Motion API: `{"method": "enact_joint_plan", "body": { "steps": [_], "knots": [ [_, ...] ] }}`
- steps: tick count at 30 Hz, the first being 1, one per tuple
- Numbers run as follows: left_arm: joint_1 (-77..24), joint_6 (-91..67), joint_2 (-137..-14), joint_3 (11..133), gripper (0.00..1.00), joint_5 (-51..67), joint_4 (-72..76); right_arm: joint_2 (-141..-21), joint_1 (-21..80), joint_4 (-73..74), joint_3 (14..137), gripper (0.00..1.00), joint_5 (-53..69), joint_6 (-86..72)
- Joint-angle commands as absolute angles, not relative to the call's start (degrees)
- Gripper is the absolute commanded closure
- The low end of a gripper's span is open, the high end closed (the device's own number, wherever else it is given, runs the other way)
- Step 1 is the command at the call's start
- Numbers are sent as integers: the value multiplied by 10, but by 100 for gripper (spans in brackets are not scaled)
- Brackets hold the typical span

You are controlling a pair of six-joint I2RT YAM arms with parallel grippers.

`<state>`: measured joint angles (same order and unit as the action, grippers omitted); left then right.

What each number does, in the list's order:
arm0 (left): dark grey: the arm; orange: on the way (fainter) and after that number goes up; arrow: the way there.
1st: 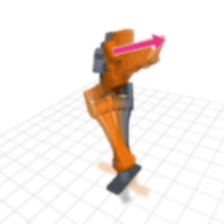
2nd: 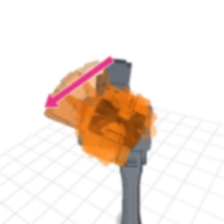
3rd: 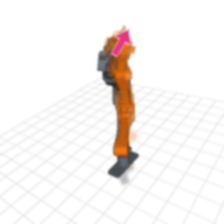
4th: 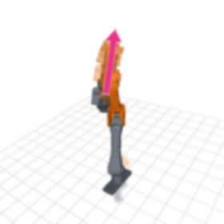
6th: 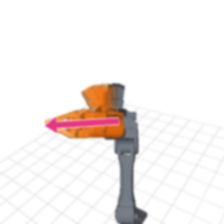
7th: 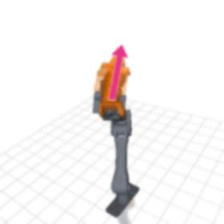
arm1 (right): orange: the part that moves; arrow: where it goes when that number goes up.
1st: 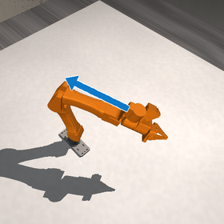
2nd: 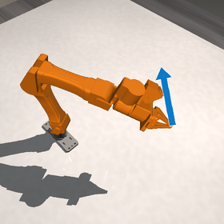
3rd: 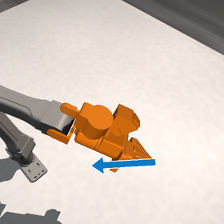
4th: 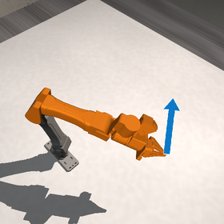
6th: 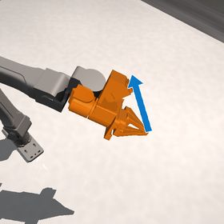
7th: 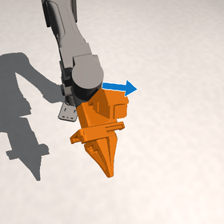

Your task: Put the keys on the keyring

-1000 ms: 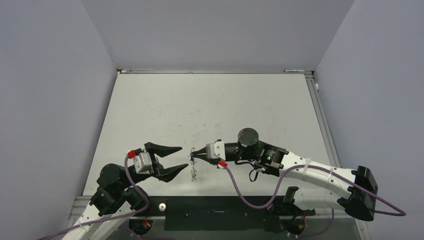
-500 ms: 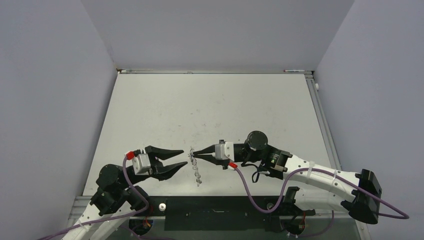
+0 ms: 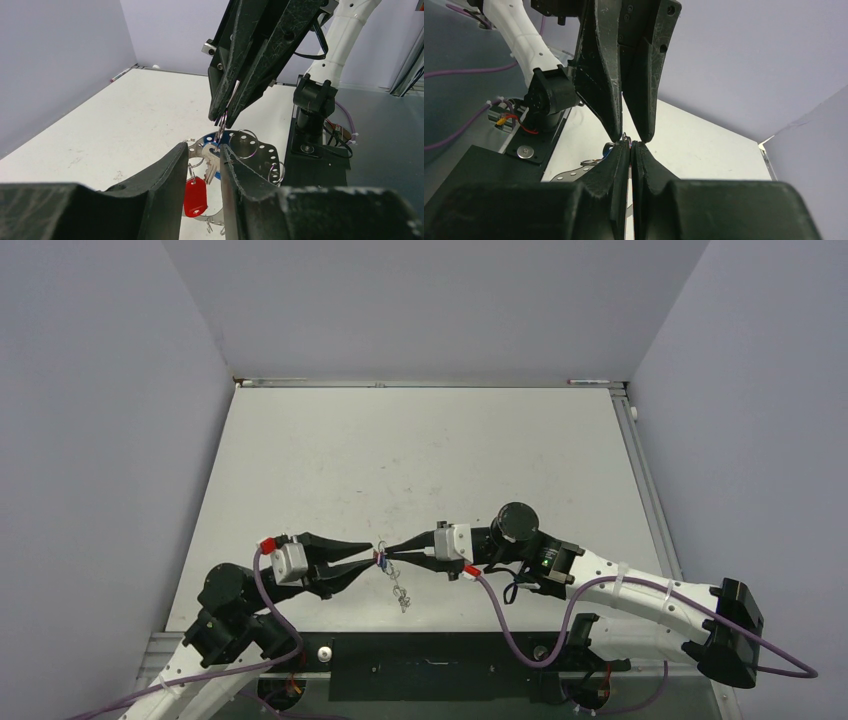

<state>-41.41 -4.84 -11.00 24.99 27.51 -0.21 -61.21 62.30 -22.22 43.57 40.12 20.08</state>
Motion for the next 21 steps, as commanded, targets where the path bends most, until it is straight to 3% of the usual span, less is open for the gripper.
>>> {"method": "enact_joint_plan", "body": {
  "steps": [1, 6, 21],
  "knots": [
    [-410, -48, -117, 255, 75, 286, 22, -604, 622, -289, 437, 95, 428, 188],
    [-410, -48, -117, 256, 81, 287, 23, -613, 623, -289, 443, 95, 433, 183],
    [-410, -53, -114, 250, 84, 307, 33, -631, 623, -292, 453, 95, 440, 178]
  ]
}}
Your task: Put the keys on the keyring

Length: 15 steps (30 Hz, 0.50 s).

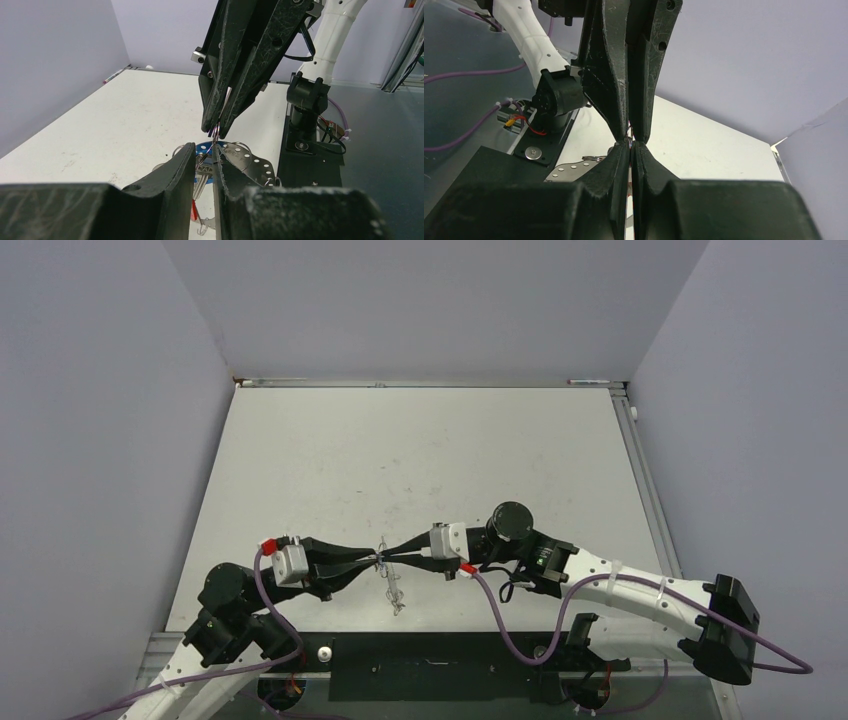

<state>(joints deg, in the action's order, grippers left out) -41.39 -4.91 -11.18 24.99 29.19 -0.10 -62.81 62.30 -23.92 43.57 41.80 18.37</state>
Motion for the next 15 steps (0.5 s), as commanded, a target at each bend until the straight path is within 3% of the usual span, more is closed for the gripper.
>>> {"method": "enact_joint_plan", "body": {
  "steps": [1, 5, 12, 15],
  "knots": [
    [-409, -54, -114, 250, 85, 307, 33, -632, 623, -292, 453, 95, 440, 178],
    [-410, -54, -114, 250, 85, 308, 34, -634, 623, -292, 455, 95, 441, 178],
    [-410, -54, -115, 250, 99, 313, 36, -633, 623, -292, 456, 95, 442, 178],
    [-410, -52, -114, 251, 100, 309, 32, -629, 623, -306, 453, 95, 439, 173]
  ]
}}
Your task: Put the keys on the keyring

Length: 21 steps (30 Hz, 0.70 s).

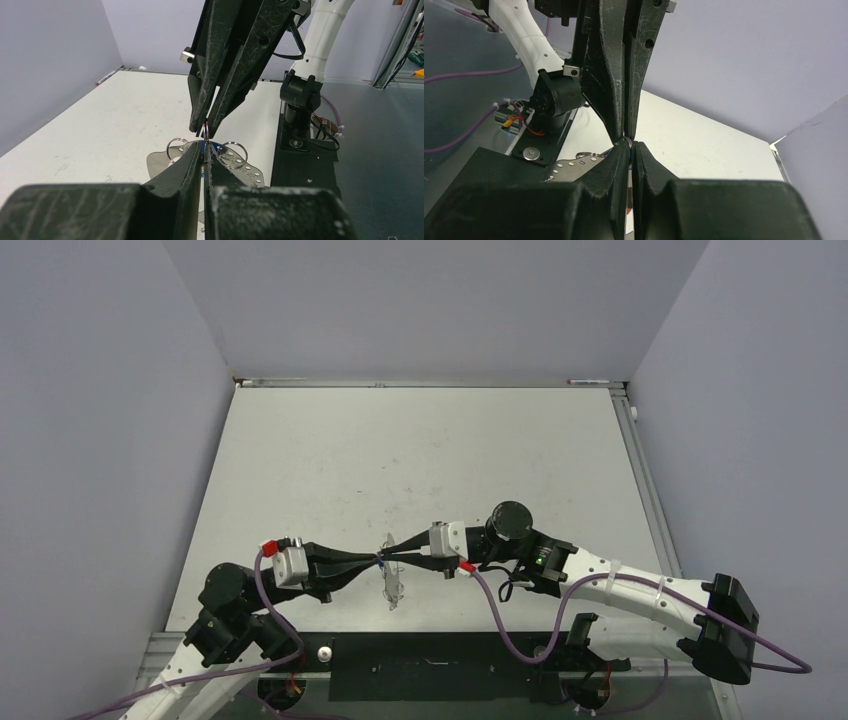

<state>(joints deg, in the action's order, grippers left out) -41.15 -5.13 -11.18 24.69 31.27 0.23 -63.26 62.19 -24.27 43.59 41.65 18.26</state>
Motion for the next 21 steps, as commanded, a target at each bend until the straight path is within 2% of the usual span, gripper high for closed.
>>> {"method": "enact_joint_plan", "body": {
  "steps": [1, 21],
  "knots": [
    [-410, -52, -112, 251, 100, 308, 32, -627, 623, -311, 449, 95, 437, 171],
    [-406, -53, -111, 256, 100, 290, 20, -572, 609, -414, 399, 95, 392, 128]
  ]
}}
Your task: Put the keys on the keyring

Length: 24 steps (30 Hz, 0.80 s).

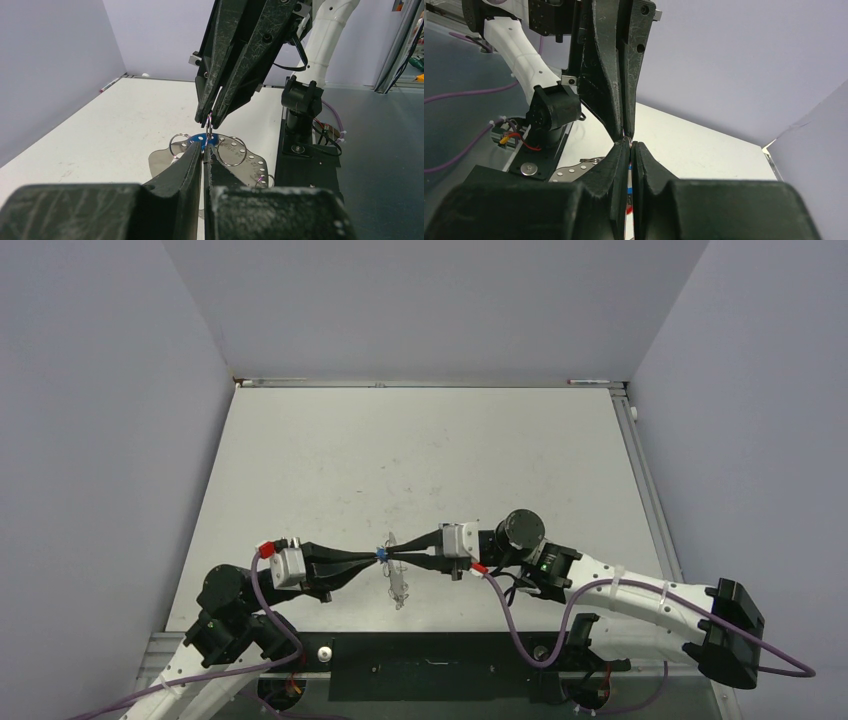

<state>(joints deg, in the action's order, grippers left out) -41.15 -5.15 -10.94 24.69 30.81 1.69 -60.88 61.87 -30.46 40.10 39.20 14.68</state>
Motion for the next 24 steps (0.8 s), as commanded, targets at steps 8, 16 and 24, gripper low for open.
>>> {"method": "enact_joint_plan", "body": {
  "steps": [8, 16, 24],
  "knots": [
    [-406, -57, -135, 258, 100, 296, 19, -595, 610, -488, 396, 95, 407, 86],
    [-406, -58, -145, 261, 100, 290, 14, -636, 612, -538, 404, 95, 430, 55],
    [-406, -55, -133, 260, 100, 282, 11, -645, 614, -534, 402, 95, 431, 58]
  ]
}}
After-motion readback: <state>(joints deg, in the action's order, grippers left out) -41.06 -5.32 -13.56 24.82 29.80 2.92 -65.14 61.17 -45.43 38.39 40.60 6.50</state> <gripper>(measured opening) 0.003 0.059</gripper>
